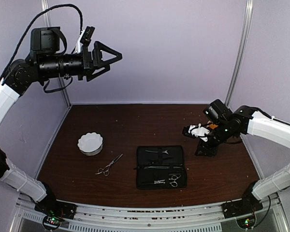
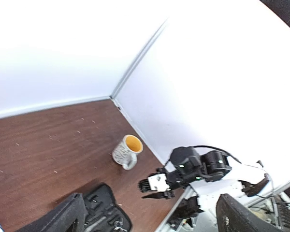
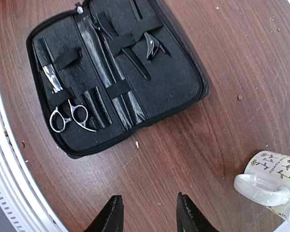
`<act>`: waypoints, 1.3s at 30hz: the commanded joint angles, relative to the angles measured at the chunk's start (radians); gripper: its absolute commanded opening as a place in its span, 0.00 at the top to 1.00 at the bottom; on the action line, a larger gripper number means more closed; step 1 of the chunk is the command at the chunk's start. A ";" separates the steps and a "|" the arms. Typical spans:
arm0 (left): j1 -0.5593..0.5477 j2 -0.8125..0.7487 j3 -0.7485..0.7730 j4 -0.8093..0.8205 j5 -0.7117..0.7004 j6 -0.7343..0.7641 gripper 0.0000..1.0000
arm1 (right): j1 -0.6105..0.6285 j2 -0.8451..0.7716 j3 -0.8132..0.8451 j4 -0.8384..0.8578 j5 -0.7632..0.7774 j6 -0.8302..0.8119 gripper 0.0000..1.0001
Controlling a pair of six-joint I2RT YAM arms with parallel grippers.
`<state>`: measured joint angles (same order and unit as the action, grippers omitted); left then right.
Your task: Sort the hair-cutting tools
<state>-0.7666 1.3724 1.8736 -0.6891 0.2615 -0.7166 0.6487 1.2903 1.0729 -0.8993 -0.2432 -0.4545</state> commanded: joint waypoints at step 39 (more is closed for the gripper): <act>0.074 0.012 -0.335 0.577 0.193 0.011 0.02 | -0.027 -0.061 -0.015 0.047 0.025 -0.024 0.61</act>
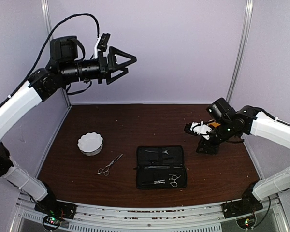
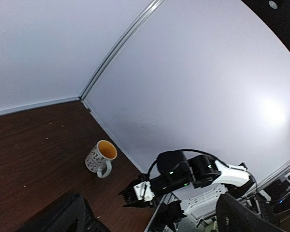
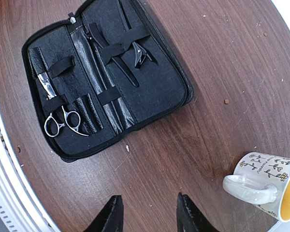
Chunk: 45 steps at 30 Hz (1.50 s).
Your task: Sort the hair-cutting tools
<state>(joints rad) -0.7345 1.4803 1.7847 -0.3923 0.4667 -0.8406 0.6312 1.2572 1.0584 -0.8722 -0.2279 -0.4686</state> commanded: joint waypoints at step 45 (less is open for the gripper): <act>-0.019 -0.042 -0.842 -0.296 -0.314 0.491 0.79 | -0.179 -0.136 -0.175 0.232 -0.215 -0.017 0.14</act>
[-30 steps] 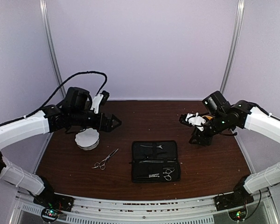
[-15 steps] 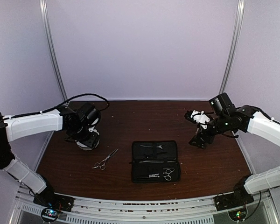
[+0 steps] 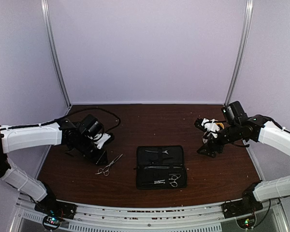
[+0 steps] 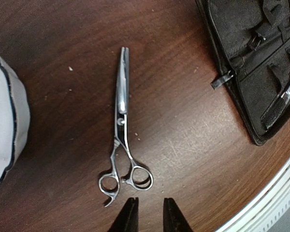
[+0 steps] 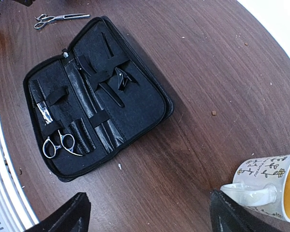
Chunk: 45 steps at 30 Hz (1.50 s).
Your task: Sort the hair-cutting tools
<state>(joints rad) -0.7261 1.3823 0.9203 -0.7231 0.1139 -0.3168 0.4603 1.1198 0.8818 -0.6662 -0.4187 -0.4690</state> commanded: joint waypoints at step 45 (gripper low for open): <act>-0.160 0.264 -0.006 0.011 -0.124 -0.175 0.71 | -0.008 0.023 -0.014 0.018 -0.039 -0.033 0.17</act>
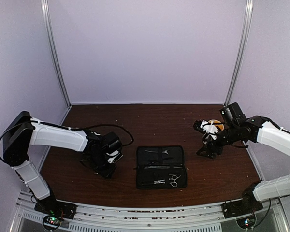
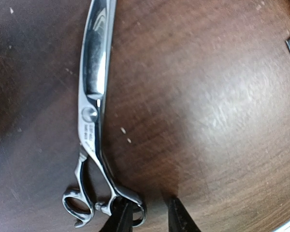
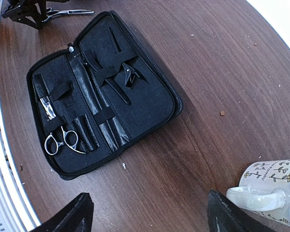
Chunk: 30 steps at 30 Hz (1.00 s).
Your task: Sort the hair-cutting tools
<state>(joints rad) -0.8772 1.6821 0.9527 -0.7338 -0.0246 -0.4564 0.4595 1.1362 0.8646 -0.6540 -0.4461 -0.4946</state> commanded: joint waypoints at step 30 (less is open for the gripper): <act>-0.065 -0.152 0.168 -0.217 0.023 0.320 1.00 | -0.007 0.018 -0.005 0.002 -0.003 -0.016 0.21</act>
<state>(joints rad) -0.9203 1.5459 1.0187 -0.8444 -0.0246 -0.2279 0.4591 1.1484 0.8646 -0.6552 -0.4484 -0.4995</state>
